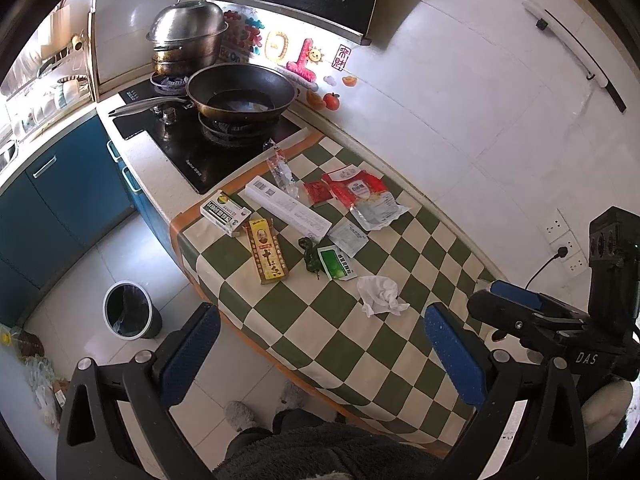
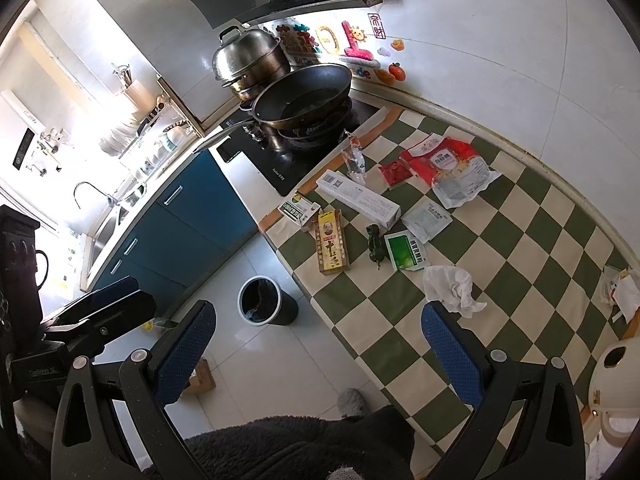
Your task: Collect trash
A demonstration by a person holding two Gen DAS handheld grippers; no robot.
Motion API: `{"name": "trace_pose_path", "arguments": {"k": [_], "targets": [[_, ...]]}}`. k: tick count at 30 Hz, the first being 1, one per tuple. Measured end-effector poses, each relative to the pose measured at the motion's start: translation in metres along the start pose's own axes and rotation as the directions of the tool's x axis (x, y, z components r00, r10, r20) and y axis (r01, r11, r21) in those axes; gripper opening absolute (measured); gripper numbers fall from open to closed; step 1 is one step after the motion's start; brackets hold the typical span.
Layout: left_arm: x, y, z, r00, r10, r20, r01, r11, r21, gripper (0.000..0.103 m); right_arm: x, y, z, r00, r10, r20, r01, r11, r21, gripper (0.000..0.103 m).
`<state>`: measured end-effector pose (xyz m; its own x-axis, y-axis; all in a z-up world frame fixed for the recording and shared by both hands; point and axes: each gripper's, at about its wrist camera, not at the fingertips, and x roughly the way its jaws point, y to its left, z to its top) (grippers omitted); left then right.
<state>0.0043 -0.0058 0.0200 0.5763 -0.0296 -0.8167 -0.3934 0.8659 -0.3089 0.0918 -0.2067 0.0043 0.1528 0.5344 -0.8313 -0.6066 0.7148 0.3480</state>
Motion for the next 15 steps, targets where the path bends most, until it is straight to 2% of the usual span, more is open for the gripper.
{"name": "trace_pose_path", "arguments": {"k": [15], "targets": [[-0.0014, 0.0039, -0.0031, 1.0, -0.005, 0.002, 0.005, 1.0, -0.001, 0.103, -0.001, 0.0016, -0.0001, 1.0, 0.002, -0.002, -0.002, 1.0, 0.002, 0.103]]}}
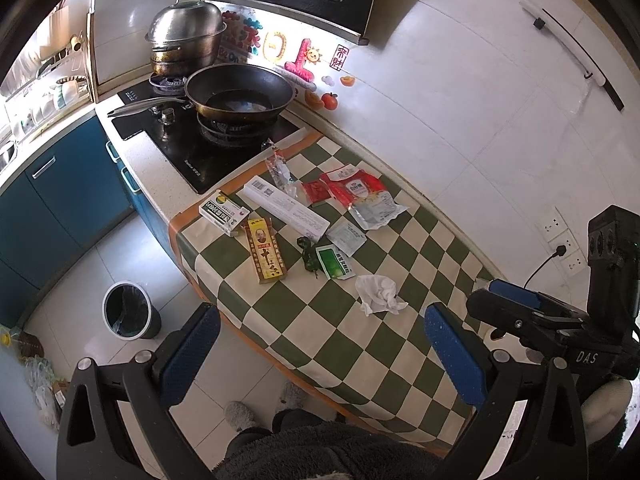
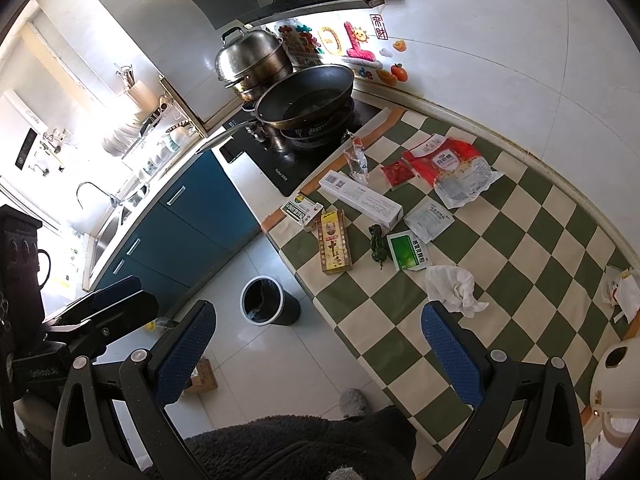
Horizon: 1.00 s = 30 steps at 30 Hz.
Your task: Collect trash
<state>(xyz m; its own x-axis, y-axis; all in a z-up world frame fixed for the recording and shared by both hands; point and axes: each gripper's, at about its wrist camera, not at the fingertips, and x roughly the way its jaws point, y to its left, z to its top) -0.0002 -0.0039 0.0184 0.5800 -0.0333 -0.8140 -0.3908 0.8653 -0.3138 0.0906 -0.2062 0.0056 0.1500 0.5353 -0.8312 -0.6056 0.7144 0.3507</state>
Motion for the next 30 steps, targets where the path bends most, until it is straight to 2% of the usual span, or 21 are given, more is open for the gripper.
{"name": "trace_pose_path", "arguments": {"k": [17, 19, 22, 24, 25, 26, 27, 28, 30], "targets": [[0.005, -0.001, -0.004, 1.0, 0.011, -0.019, -0.011, 1.0, 0.004, 0.103, 0.0, 0.002, -0.001, 1.0, -0.007, 0.005, 0.007, 1.0, 0.02, 0.103], [0.012, 0.002, -0.005, 0.999, 0.034, -0.033, -0.033, 0.999, 0.011, 0.103, 0.003, 0.003, -0.001, 1.0, -0.024, 0.009, 0.024, 0.999, 0.046, 0.103], [0.031, 0.014, -0.003, 0.991, 0.132, -0.033, -0.131, 0.991, 0.028, 0.103, 0.017, -0.003, -0.001, 0.997, -0.082, 0.009, 0.081, 0.99, 0.114, 0.103], [0.051, 0.024, -0.001, 0.966, 0.259, -0.012, -0.258, 0.964, 0.058, 0.103, 0.028, -0.011, 0.0, 0.989, -0.144, 0.01, 0.141, 0.977, 0.157, 0.103], [0.062, 0.027, -0.001, 0.947, 0.322, 0.006, -0.321, 0.944, 0.076, 0.103, 0.037, -0.02, -0.001, 0.981, -0.194, 0.007, 0.189, 0.965, 0.183, 0.103], [0.078, 0.031, 0.0, 0.917, 0.399, 0.021, -0.399, 0.911, 0.102, 0.103, 0.049, -0.03, -0.002, 0.967, -0.255, 0.0, 0.249, 0.946, 0.208, 0.103], [0.092, 0.034, 0.0, 0.896, 0.444, 0.026, -0.444, 0.888, 0.123, 0.103, 0.061, -0.042, -0.004, 0.952, -0.305, -0.01, 0.299, 0.927, 0.227, 0.103], [0.106, 0.04, 0.0, 0.883, 0.469, 0.024, -0.468, 0.873, 0.138, 0.103, 0.076, -0.054, -0.005, 0.935, -0.353, -0.024, 0.347, 0.905, 0.247, 0.103], [0.145, 0.052, 0.003, 0.862, 0.506, -0.032, -0.495, 0.854, 0.161, 0.103, 0.115, -0.079, -0.007, 0.896, -0.435, -0.085, 0.44, 0.851, 0.288, 0.103]]}}
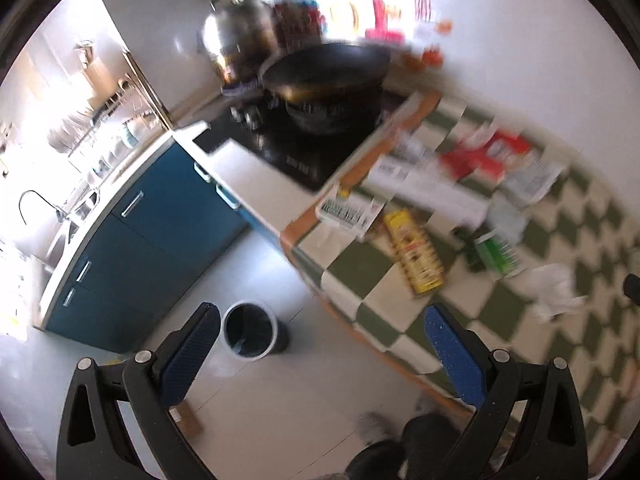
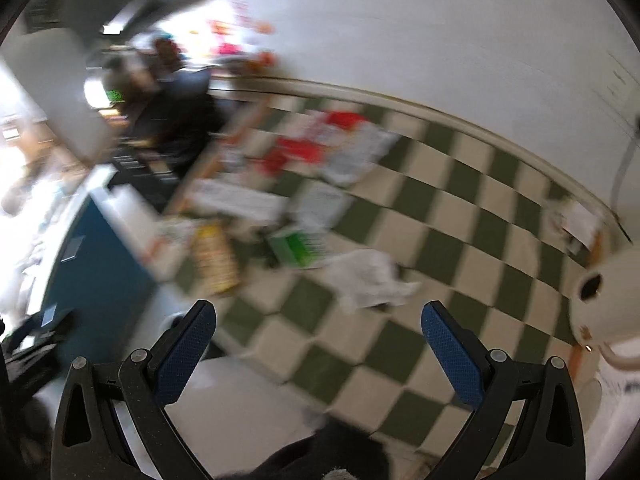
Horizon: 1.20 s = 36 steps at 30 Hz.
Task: Collect trash
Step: 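Grasp the yellow spice box with the left tool while the right tool grasps the white tissue, then carry both items to the white bin and open both tools to drop them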
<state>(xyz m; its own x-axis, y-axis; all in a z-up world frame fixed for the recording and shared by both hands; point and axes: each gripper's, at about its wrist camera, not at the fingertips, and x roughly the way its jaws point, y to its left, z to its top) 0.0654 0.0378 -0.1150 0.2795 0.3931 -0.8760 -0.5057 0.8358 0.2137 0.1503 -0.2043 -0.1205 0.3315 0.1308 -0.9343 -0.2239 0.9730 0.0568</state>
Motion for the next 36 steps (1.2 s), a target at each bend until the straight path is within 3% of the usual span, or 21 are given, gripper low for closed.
{"name": "trace_pose_path", "arguments": {"k": [4, 8, 10, 12, 13, 14, 15, 17, 19, 21, 22, 25, 26, 28, 29, 30, 32, 36], "targets": [[0.07, -0.013, 0.007, 0.989, -0.006, -0.147, 0.007, 1.0, 0.01, 0.103, 0.092, -0.01, 0.012, 0.988, -0.103, -0.117, 0.108, 0.993, 0.038, 0.103], [0.127, -0.032, 0.019, 0.965, -0.001, -0.262, 0.007, 1.0, 0.02, 0.103, 0.172, -0.013, 0.02, 0.968, -0.163, -0.193, 0.173, 0.984, 0.032, 0.103], [0.149, -0.041, 0.025, 0.948, -0.005, -0.318, 0.008, 1.0, 0.006, 0.103, 0.195, -0.021, 0.02, 0.961, -0.169, -0.217, 0.179, 0.984, 0.025, 0.098], [0.168, -0.047, 0.032, 0.925, -0.044, -0.377, 0.036, 0.999, -0.029, 0.103, 0.22, -0.013, 0.025, 0.954, -0.151, -0.26, 0.158, 0.987, 0.006, 0.081], [0.178, -0.051, 0.035, 0.913, -0.066, -0.403, 0.049, 0.997, -0.051, 0.103, 0.221, -0.012, 0.028, 0.964, -0.126, -0.235, 0.132, 0.991, 0.011, 0.081], [0.186, -0.055, 0.038, 0.904, -0.082, -0.42, 0.058, 0.996, -0.069, 0.103, 0.222, -0.009, 0.032, 0.968, -0.116, -0.223, 0.119, 0.993, 0.0, 0.066], [0.196, -0.058, 0.04, 0.891, -0.105, -0.442, 0.068, 0.993, -0.098, 0.103, 0.223, -0.006, 0.037, 0.97, -0.111, -0.214, 0.111, 0.994, -0.014, 0.045], [0.214, -0.063, 0.044, 0.866, -0.16, -0.474, 0.091, 0.982, -0.165, 0.103, 0.224, -0.002, 0.049, 0.976, -0.104, -0.19, 0.1, 0.995, -0.028, 0.024], [0.222, -0.063, 0.049, 0.841, -0.288, -0.457, 0.167, 0.944, -0.286, 0.103, 0.225, 0.002, 0.062, 0.982, -0.091, -0.168, 0.085, 0.996, -0.039, 0.021], [0.229, -0.069, 0.053, 0.823, -0.287, -0.49, 0.169, 0.948, -0.271, 0.102, 0.224, 0.006, 0.072, 0.984, -0.086, -0.155, 0.078, 0.995, -0.055, 0.02], [0.23, -0.072, 0.054, 0.821, -0.295, -0.488, 0.186, 0.947, -0.261, 0.1, 0.224, 0.006, 0.078, 0.986, -0.08, -0.149, 0.072, 0.996, -0.058, 0.019], [0.224, -0.071, 0.056, 0.845, -0.263, -0.465, 0.183, 0.96, -0.212, 0.096, 0.216, 0.011, 0.091, 0.987, -0.074, -0.144, 0.066, 0.996, -0.059, 0.019], [0.22, -0.069, 0.057, 0.854, -0.255, -0.454, 0.177, 0.962, -0.207, 0.089, 0.216, 0.012, 0.096, 0.987, -0.072, -0.142, 0.064, 0.996, -0.063, 0.019], [0.21, -0.062, 0.059, 0.874, -0.229, -0.429, 0.163, 0.969, -0.184, 0.069, 0.215, 0.012, 0.102, 0.988, -0.066, -0.143, 0.058, 0.996, -0.063, 0.019], [0.207, -0.06, 0.061, 0.881, -0.221, -0.419, 0.162, 0.972, -0.171, 0.047, 0.213, 0.015, 0.105, 0.988, -0.062, -0.144, 0.053, 0.996, -0.065, 0.019], [0.205, -0.056, 0.065, 0.886, -0.216, -0.409, 0.164, 0.974, -0.159, 0.018, 0.21, 0.017, 0.108, 0.988, -0.057, -0.143, 0.048, 0.997, -0.066, 0.019], [0.2, -0.046, 0.068, 0.882, -0.22, -0.417, 0.167, 0.973, -0.16, 0.019, 0.206, 0.023, 0.114, 0.99, -0.043, -0.135, 0.034, 0.997, -0.069, 0.019], [0.189, -0.023, 0.067, 0.905, -0.194, -0.379, 0.152, 0.979, -0.137, 0.019, 0.188, 0.035, 0.125, 0.994, -0.009, -0.107, 0.002, 0.998, -0.068, 0.018]]}}
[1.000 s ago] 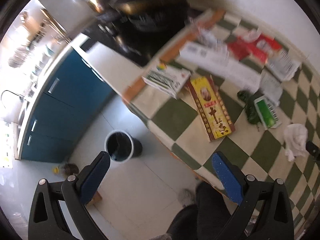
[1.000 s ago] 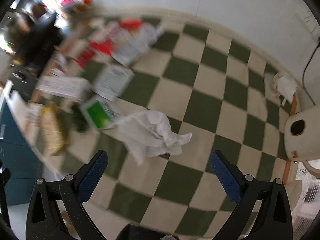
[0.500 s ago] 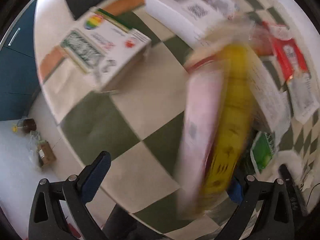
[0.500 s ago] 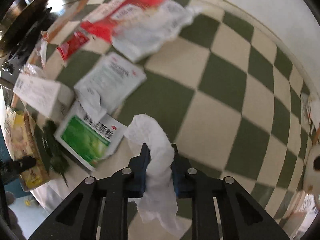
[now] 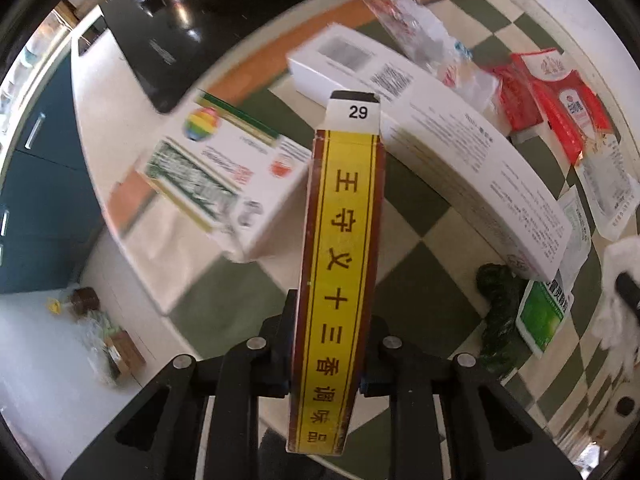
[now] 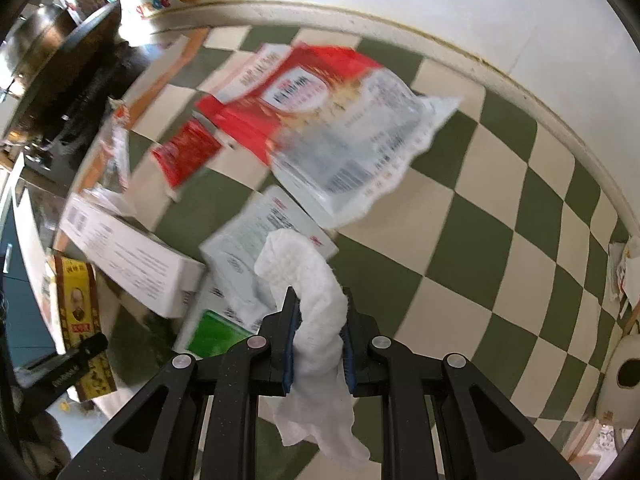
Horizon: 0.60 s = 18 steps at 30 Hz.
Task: Collect trash
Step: 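Carry both items to the white bin and open both tools to drop them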
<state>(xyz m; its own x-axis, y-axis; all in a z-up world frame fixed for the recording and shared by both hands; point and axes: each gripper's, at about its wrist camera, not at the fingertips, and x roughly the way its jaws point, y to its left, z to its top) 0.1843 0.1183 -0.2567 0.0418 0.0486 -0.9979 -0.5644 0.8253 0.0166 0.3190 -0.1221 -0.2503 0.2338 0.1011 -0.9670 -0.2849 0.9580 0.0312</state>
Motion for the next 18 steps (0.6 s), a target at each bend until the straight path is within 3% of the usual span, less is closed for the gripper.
{"name": "trace_pose_path", "arguments": {"k": [7, 10, 11, 18], "targets": [[-0.076, 0.064, -0.013, 0.99, 0.005, 0.138, -0.002, 1.0, -0.021, 0.019, -0.041, 0.062, 0.006, 0.993, 0.093, 0.07, -0.088, 0.994, -0.071, 0.018], [-0.109, 0.117, -0.027, 0.979, -0.005, 0.201, 0.018, 0.998, -0.064, 0.019, -0.061, 0.105, -0.001, 0.986, 0.144, 0.087, -0.13, 0.981, -0.147, 0.018], [-0.102, 0.119, -0.029, 0.976, -0.002, 0.218, 0.02, 0.997, -0.079, 0.019, -0.066, 0.126, -0.005, 0.983, 0.166, 0.08, -0.149, 0.972, -0.181, 0.018], [-0.077, 0.242, -0.048, 0.969, 0.032, 0.246, 0.021, 0.977, -0.211, 0.019, -0.064, 0.29, -0.057, 0.969, 0.243, 0.045, -0.208, 0.899, -0.384, 0.018]]}}
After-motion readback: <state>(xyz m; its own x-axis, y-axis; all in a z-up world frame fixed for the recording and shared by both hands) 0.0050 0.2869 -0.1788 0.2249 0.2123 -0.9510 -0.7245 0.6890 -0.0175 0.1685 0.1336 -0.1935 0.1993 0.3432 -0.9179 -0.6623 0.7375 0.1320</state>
